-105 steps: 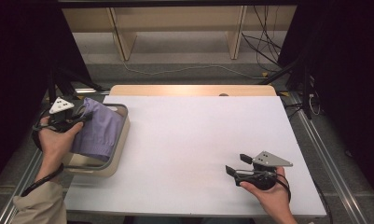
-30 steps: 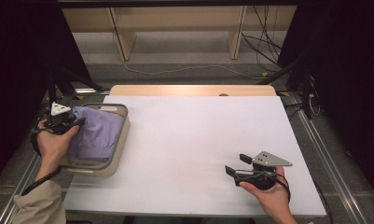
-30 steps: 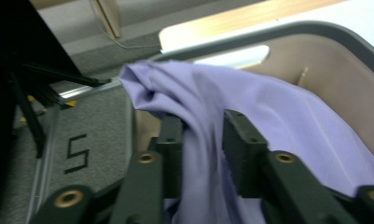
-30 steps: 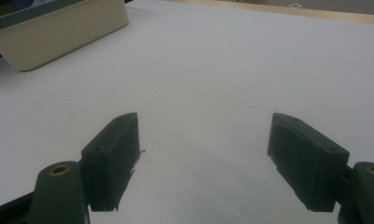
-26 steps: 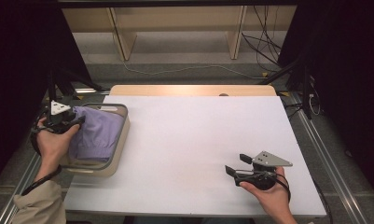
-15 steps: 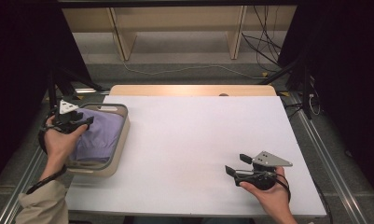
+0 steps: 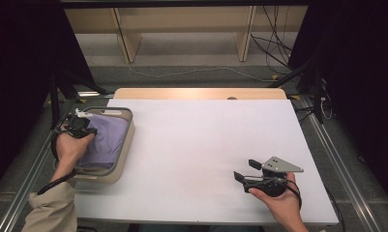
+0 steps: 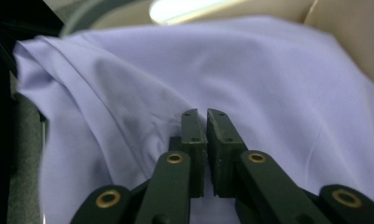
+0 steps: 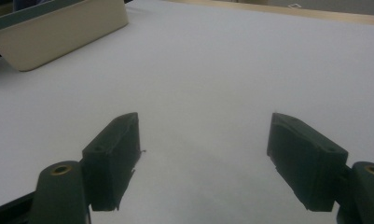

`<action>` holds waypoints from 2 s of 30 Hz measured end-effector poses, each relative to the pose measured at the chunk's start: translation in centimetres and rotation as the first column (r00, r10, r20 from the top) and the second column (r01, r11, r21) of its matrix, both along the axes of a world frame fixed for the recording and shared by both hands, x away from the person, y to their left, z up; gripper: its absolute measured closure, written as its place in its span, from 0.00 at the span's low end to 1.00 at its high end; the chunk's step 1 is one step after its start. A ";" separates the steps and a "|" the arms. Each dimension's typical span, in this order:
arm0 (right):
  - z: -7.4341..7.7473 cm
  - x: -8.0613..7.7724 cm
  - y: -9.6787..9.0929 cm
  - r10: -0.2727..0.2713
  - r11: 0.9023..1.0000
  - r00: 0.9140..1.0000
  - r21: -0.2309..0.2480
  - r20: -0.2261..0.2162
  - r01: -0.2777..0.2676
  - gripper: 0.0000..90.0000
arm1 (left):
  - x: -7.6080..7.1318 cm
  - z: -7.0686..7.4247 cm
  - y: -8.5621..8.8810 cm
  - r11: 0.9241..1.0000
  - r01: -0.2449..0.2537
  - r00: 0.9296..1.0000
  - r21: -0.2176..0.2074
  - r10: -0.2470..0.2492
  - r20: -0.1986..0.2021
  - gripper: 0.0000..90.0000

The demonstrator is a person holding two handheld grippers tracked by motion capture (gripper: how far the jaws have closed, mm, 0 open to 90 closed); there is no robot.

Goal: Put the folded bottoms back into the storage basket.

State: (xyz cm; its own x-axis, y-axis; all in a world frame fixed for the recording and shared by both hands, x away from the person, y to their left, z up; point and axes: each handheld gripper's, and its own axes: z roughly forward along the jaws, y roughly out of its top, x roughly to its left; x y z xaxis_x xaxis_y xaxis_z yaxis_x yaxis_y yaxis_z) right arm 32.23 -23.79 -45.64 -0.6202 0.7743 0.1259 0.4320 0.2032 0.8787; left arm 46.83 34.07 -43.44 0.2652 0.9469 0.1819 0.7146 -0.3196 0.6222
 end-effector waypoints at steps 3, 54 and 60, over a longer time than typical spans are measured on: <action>0.0 0.0 0.0 0.000 1.000 1.000 0.001 0.000 0.000 0.30 | 0.2 -0.5 0.0 1.000 -0.004 0.999 0.008 0.004 -0.041 0.97; 0.0 0.0 0.0 0.001 1.000 1.000 -0.002 -0.001 -0.001 0.30 | 1.6 -2.6 -4.8 0.992 0.055 0.979 -0.116 -0.077 -0.189 0.52; 0.0 0.0 0.0 0.002 1.000 1.000 -0.002 -0.001 -0.002 0.30 | 1.7 -3.1 -5.0 0.994 0.064 0.974 -0.086 -0.081 -0.214 0.62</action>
